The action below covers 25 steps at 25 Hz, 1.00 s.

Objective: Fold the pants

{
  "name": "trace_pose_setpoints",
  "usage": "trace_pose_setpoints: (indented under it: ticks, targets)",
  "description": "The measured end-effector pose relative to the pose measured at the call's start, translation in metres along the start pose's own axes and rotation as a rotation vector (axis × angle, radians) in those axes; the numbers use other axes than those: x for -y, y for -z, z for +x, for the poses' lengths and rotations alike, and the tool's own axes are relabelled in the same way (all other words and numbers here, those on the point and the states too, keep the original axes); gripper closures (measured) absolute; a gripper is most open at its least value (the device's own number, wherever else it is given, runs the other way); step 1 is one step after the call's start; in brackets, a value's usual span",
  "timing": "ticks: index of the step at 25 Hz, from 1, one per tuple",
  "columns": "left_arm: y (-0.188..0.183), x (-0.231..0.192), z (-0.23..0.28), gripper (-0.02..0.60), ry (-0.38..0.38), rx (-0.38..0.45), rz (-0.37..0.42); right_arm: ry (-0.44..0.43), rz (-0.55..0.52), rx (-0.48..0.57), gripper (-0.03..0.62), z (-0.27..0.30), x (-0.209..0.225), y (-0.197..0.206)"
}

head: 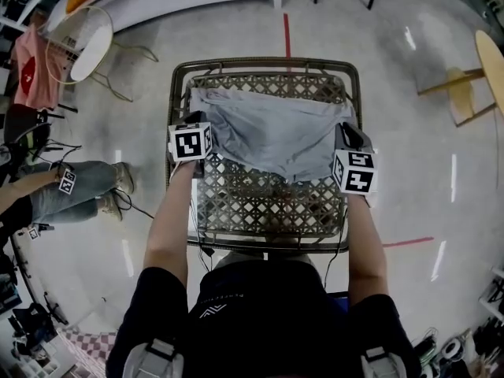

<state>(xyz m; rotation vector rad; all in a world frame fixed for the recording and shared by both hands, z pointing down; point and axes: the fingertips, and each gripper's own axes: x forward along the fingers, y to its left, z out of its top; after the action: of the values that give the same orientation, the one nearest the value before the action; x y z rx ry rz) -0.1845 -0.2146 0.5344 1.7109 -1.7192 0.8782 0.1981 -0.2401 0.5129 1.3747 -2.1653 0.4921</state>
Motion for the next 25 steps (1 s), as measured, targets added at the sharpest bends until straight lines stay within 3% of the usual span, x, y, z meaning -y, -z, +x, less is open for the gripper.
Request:
trace_pose_setpoints:
  ticks: [13, 25]
  targets:
    - [0.056, 0.054, -0.045, 0.571, 0.143, -0.001, 0.02, -0.103, 0.024, -0.001, 0.548, -0.033, -0.056, 0.024]
    - [0.072, 0.075, -0.059, 0.571, 0.191, -0.001, 0.029, -0.182, 0.032, -0.037, 0.548, -0.042, -0.081, 0.044]
